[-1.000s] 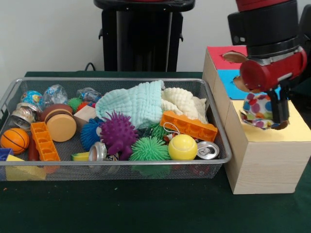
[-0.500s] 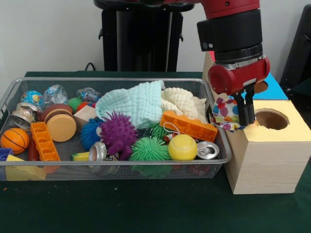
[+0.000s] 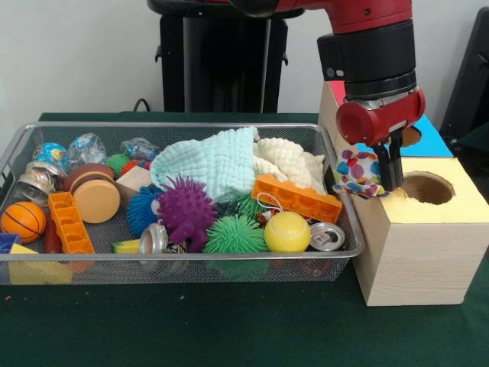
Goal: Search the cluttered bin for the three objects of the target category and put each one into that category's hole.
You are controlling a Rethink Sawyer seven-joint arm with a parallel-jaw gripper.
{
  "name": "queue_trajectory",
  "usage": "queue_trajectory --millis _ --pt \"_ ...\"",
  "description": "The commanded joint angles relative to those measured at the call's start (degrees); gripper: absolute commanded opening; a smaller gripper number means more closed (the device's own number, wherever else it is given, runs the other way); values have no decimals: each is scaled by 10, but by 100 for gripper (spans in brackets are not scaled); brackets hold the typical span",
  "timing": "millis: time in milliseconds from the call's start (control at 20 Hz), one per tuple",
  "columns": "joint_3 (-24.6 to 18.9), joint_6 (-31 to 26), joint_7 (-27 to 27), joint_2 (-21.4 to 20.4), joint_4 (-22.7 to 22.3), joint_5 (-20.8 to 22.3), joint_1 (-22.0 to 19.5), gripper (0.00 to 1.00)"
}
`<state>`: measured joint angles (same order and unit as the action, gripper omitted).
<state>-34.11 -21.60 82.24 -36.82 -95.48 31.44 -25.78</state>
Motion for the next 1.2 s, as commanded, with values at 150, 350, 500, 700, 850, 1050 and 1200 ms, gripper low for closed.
queue_trajectory --millis 150,350,500,700,850,1050,1200 --pt "23 -15 68 -10 -21 -8 35 0" --pt "31 -45 68 -22 -3 -20 60 0" --pt "39 -57 68 -28 5 -27 78 0" --pt "44 -71 58 -38 11 -31 94 0" --pt "47 -66 59 -39 8 -35 98 0" --pt "42 -62 54 -30 8 -47 85 0" --pt "38 -80 27 -25 22 -53 62 0"
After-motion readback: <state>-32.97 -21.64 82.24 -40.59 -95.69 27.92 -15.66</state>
